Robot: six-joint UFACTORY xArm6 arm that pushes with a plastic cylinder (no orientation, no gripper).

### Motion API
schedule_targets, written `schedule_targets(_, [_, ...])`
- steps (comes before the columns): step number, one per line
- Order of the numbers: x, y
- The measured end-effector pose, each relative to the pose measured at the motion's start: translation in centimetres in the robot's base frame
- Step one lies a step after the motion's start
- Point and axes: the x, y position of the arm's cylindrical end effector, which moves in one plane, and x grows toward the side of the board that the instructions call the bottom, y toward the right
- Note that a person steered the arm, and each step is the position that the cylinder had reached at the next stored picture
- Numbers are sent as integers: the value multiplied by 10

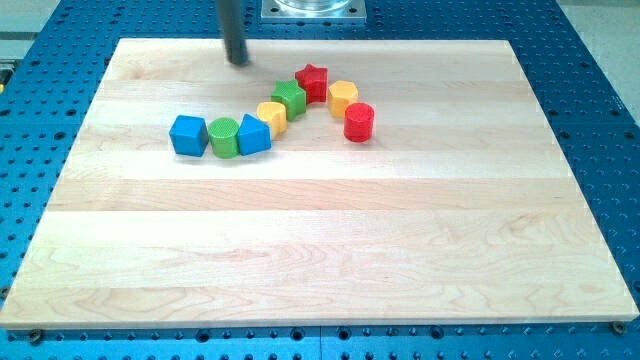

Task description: Move the cube to the left of the green circle

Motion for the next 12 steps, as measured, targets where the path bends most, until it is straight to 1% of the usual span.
schedule_targets(1, [-3,126])
schedule_targets(2, [30,218])
schedule_targets(3, [100,254])
schedule_targets(4, [125,244])
schedule_targets(5, [173,241])
schedule_targets(6, [230,187])
schedule_targets(7, [216,143])
schedule_targets(8, [209,111])
schedule_targets(9, [187,77])
schedule_targets(12, [122,79])
